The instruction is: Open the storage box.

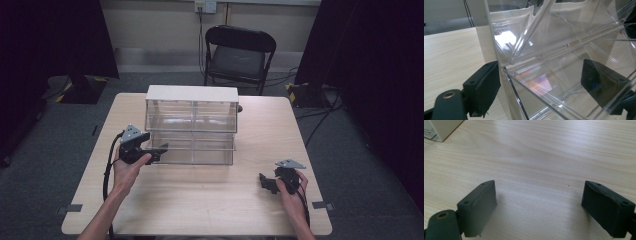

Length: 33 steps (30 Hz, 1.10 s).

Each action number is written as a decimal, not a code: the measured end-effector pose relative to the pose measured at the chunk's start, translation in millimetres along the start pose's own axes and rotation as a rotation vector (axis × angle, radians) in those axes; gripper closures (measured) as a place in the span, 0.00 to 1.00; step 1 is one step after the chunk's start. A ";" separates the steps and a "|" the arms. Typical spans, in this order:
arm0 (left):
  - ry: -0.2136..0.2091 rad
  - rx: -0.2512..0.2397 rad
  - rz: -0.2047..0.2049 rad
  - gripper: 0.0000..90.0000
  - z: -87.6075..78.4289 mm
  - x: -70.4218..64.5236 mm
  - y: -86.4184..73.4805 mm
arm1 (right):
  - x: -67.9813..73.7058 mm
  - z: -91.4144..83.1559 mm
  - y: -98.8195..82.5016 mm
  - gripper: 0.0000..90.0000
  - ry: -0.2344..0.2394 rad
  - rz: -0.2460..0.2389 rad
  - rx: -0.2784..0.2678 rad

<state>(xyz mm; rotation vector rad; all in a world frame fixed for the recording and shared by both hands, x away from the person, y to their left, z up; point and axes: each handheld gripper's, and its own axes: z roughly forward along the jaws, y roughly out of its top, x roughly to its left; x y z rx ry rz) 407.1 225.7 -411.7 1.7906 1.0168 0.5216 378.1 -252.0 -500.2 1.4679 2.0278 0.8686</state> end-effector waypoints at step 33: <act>-0.028 -0.013 0.011 0.17 -0.3 0.0 4.0 | -0.1 0.0 0.0 0.13 0.000 0.000 0.000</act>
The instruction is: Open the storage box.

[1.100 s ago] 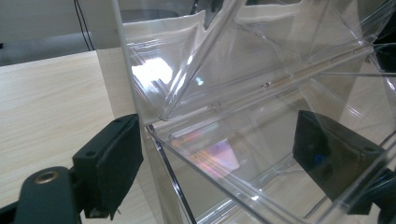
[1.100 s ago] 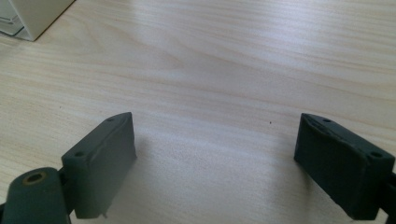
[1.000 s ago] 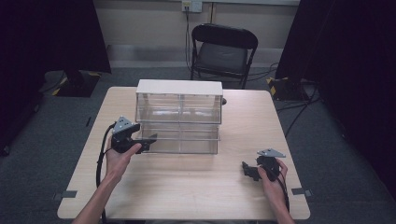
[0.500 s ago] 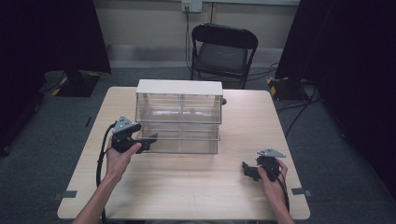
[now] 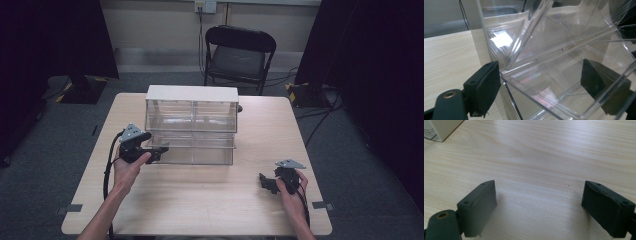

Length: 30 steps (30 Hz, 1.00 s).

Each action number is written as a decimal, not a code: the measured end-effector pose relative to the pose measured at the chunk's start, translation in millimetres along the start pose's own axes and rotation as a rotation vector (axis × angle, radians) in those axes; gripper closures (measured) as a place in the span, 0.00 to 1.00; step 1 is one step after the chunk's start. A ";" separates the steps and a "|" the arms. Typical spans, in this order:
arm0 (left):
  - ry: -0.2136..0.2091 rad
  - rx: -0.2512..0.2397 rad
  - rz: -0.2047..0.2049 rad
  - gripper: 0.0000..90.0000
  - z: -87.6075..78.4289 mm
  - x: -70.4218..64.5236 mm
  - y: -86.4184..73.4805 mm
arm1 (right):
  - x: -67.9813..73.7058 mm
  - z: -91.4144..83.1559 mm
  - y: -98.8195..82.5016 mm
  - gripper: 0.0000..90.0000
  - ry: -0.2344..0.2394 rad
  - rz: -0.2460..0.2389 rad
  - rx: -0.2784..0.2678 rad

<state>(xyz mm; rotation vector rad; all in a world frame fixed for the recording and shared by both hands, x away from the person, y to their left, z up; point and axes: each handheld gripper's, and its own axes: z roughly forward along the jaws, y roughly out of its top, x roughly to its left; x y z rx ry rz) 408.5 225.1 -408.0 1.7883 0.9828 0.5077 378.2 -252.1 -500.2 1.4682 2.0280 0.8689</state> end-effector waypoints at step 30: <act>0.004 -0.025 -0.003 0.17 -2.1 0.9 11.7 | 0.0 0.0 0.0 0.13 0.000 0.000 0.000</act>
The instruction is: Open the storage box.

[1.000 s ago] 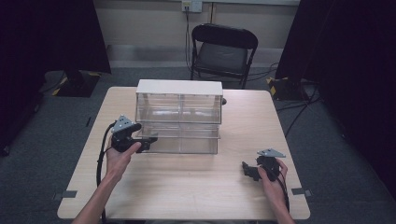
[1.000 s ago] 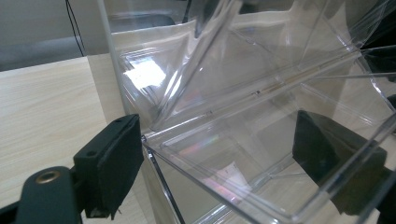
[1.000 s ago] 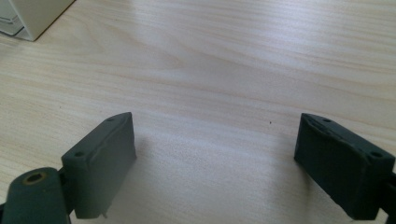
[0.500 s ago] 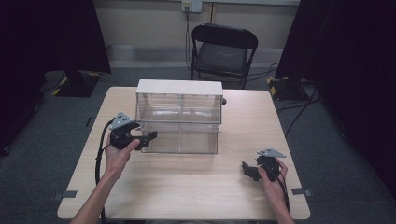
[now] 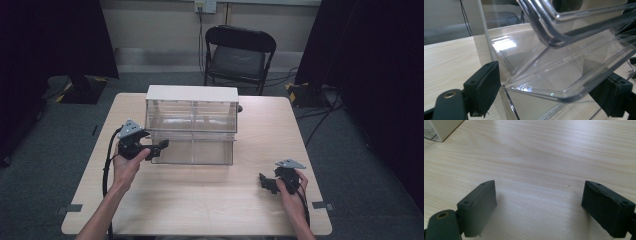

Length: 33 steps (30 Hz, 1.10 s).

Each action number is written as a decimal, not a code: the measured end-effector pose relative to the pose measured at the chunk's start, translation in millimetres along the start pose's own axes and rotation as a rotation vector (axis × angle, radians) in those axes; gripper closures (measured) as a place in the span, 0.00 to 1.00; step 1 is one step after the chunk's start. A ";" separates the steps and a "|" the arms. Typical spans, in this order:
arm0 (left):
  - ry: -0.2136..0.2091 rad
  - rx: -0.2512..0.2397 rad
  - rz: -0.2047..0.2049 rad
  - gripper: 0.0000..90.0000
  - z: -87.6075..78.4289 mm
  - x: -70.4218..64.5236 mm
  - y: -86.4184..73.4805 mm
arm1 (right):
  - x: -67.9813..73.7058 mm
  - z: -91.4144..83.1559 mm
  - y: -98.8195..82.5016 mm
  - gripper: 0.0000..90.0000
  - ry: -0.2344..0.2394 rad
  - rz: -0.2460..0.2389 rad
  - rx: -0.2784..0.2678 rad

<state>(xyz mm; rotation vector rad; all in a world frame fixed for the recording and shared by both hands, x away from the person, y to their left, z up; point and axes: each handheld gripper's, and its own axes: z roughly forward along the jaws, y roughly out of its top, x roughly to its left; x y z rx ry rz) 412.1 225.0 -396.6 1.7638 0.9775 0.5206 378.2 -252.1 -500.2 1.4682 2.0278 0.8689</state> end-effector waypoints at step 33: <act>-0.018 -0.017 -0.009 0.10 -3.9 -4.2 9.9 | 0.0 0.0 0.0 0.13 0.000 0.000 0.000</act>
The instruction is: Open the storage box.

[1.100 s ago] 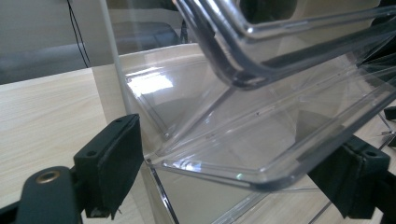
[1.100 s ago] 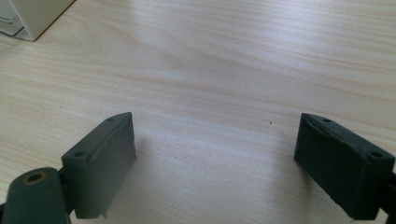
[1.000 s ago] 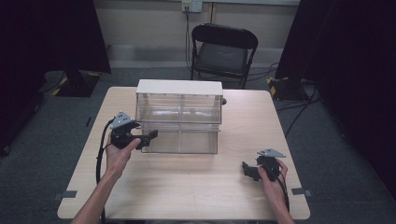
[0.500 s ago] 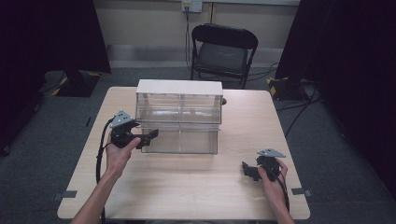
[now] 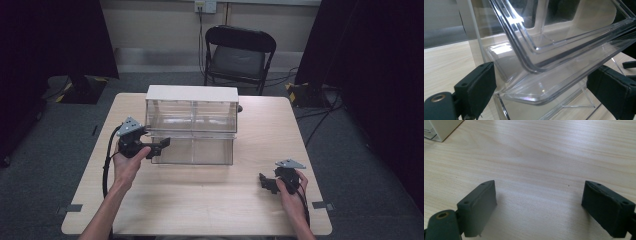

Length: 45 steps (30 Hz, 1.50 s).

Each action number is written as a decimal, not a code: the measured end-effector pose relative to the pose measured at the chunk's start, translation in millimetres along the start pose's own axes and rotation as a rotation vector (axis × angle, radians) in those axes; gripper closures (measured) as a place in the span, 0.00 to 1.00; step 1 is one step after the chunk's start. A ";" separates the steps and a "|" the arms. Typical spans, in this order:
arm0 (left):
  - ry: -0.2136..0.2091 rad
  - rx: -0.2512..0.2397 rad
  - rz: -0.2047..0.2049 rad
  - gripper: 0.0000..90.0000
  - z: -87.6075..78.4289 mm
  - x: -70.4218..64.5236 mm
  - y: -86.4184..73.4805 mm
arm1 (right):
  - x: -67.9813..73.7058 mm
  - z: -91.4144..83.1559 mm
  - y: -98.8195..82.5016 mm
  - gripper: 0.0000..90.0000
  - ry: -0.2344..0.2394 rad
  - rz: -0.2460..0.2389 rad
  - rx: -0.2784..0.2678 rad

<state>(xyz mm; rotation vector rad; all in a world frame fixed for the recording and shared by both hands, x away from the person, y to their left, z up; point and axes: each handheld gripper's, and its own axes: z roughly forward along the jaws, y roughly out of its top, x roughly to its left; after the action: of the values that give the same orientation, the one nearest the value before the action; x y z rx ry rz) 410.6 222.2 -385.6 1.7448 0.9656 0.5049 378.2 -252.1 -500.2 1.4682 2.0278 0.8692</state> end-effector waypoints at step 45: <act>-0.004 0.001 -0.021 0.13 1.4 2.5 -2.5 | 0.0 0.0 0.0 0.13 0.000 0.000 0.000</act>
<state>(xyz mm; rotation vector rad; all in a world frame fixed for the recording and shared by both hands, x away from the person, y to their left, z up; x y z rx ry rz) 412.2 223.7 -388.7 1.7345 0.9807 0.4875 378.2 -252.1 -500.2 1.4685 2.0279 0.8692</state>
